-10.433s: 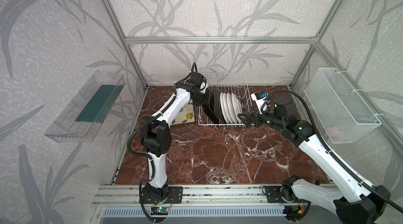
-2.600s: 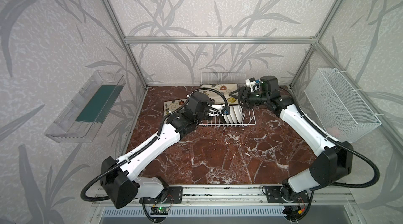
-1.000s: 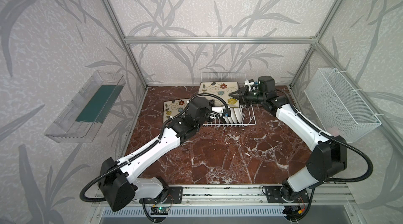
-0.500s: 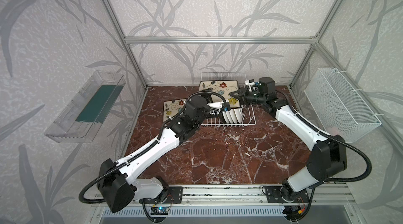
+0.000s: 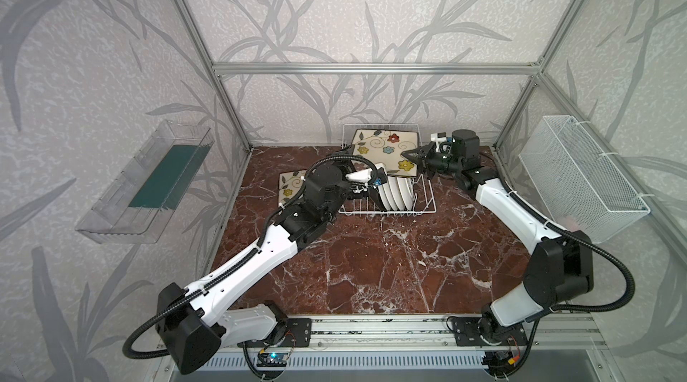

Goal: Unload the plates from the dish rack

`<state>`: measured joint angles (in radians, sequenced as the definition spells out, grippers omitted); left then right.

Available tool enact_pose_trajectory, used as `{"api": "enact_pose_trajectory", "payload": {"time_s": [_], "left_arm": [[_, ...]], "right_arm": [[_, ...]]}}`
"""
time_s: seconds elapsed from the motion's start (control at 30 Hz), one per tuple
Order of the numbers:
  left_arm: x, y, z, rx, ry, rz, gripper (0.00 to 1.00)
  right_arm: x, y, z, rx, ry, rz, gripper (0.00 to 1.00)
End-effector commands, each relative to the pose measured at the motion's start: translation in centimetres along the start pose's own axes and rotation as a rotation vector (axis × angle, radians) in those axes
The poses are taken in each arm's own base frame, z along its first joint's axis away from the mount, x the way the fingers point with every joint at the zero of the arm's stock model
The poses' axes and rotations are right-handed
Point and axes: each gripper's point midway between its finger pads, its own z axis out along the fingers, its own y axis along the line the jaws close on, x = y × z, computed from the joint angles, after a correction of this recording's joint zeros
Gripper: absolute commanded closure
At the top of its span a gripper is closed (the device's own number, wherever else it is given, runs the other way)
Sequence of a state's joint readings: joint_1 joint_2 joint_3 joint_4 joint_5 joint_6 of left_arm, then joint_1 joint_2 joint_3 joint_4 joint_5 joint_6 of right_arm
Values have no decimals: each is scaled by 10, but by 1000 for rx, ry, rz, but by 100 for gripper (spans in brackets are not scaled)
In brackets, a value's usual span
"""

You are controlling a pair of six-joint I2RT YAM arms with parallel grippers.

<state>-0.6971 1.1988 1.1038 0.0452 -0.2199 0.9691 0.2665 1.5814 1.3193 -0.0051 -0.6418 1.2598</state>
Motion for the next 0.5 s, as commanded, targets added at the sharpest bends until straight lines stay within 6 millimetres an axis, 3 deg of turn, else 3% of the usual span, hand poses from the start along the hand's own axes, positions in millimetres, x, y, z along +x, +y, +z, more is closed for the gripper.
{"api": "enact_pose_trajectory", "payload": {"time_s": [0.0, 0.17, 0.47], "left_arm": [[6, 11, -9, -33, 13, -70, 1], [16, 17, -19, -12, 25, -203, 1], [37, 57, -45, 20, -3, -707, 1]], "right_arm": [[-3, 95, -38, -269, -60, -183, 100], [-14, 99, -45, -275, -90, -196, 100], [-21, 89, -50, -275, -104, -246, 100]]}}
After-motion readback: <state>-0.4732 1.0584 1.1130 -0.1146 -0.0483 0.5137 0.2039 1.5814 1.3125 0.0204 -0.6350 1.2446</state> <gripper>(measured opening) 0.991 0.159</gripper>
